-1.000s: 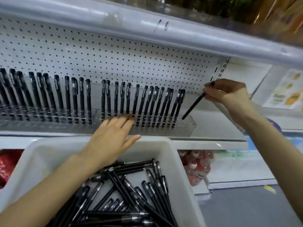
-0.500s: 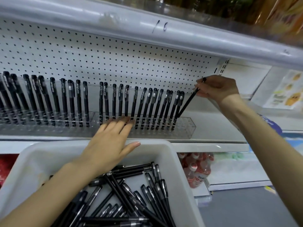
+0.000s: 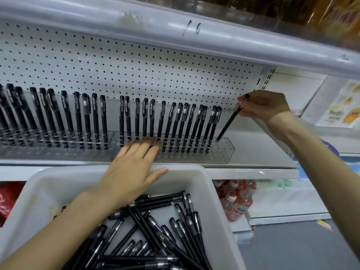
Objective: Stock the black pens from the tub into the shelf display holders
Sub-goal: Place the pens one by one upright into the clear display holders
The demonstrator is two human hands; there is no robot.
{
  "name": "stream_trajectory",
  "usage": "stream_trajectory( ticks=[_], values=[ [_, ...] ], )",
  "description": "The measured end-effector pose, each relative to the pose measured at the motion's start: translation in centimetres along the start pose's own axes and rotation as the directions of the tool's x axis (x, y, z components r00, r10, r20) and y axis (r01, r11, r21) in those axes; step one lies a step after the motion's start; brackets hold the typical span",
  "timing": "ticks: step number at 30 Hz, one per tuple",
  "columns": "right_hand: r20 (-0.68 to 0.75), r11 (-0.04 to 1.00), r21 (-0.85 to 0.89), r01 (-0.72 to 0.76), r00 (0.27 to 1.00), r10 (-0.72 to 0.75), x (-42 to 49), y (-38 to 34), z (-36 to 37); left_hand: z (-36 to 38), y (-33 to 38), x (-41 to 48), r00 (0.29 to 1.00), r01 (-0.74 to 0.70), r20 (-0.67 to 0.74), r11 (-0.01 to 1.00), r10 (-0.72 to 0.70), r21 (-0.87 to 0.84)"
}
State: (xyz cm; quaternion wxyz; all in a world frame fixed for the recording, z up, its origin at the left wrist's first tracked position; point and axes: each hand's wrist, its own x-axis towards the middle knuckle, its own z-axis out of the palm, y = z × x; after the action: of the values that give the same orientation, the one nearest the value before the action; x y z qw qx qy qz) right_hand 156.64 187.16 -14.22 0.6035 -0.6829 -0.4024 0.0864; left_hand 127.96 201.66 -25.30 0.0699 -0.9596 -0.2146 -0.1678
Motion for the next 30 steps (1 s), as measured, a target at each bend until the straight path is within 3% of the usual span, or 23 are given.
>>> stream_trajectory(
  ticks=[8, 15, 20, 25, 30],
  values=[
    [0.181, 0.990, -0.121, -0.073, 0.979, 0.094, -0.4, 2.4, 2.2, 0.1, -0.1, 0.0, 1.000, -0.008, 0.016, 1.000, 0.008, 0.007],
    [0.179, 0.974, -0.205, -0.097, 0.975, 0.135, -0.3, 2.9, 2.4, -0.2, 0.1, 0.1, 0.999, 0.017, 0.036, 1.000, -0.016, -0.013],
    [0.261, 0.905, -0.404, -0.133, 0.931, 0.253, -1.8, 1.4, 1.2, -1.0, 0.4, -0.5, 0.999, 0.034, -0.020, 0.999, -0.035, -0.036],
    [0.161, 0.878, -0.478, -0.024, 0.980, 0.114, -5.1, -1.3, 1.1, -2.4, 0.0, -2.8, 0.999, 0.032, -0.005, 0.994, -0.032, -0.104],
    [0.321, 0.898, -0.435, 0.063, 0.943, 0.089, -11.0, -3.9, 5.9, -2.2, -1.6, -4.9, 0.994, 0.096, 0.065, 0.989, -0.089, -0.111]
  ],
)
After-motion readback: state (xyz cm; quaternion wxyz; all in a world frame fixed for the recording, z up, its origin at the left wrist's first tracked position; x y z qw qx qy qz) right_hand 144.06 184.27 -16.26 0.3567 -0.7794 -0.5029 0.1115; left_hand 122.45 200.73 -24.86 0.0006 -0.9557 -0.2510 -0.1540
